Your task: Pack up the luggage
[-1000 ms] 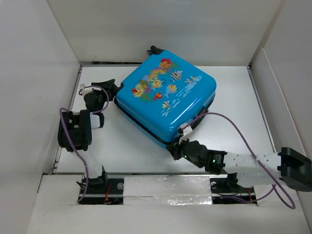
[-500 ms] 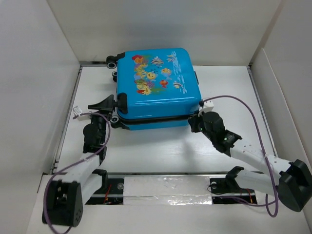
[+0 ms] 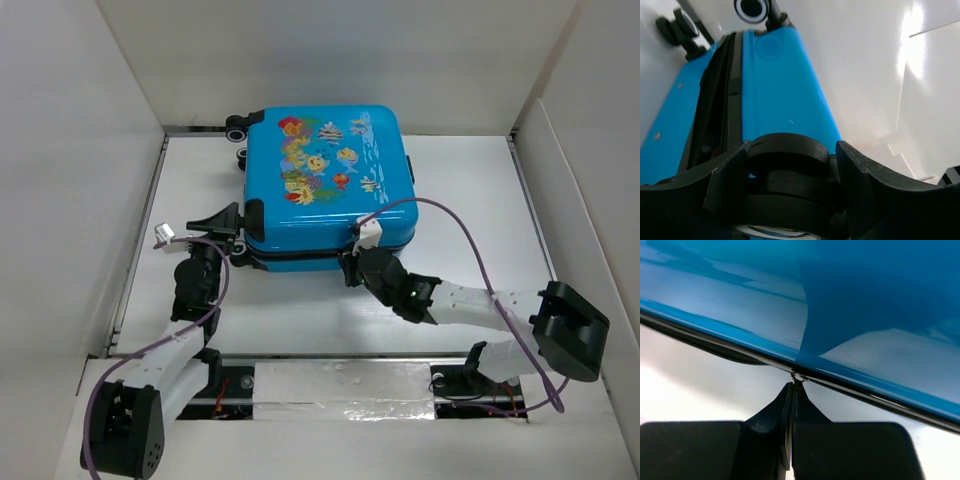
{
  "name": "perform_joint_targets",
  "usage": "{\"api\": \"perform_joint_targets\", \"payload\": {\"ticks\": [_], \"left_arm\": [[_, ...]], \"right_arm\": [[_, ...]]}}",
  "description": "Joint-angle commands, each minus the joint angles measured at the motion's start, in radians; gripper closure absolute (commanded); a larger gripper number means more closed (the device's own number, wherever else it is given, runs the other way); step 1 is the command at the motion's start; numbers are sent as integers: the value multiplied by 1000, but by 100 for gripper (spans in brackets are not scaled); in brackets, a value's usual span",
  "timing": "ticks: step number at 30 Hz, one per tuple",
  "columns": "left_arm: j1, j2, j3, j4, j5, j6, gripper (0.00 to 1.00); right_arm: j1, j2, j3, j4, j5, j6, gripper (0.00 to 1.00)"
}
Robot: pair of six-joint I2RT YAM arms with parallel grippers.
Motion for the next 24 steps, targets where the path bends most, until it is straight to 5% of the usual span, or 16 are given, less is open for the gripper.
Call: {"api": "perform_joint_targets", "payload": {"ticks": [1,6,13,16,20,24], "left_arm": [[-160,13,11,82,266,68,100],[-387,79,68,33,140,137,100],[-670,274,109,143,5,121,100],[-753,359,158,187,-54,135,100],[-753,453,239,263,-35,131,100],[-727,466,281,187,-2,149,100]], "right_arm": [[56,39,156,207,-231,-48,100],[-5,-4,135,115,-161,-71,100],[-318,-248,102,-15,-363,-146,100],[-288,-259,66,-48,-405,-117,100],[-87,-193,-86,180,-394,54,100],[-47,-235,-117,179,-291,89,100]]}}
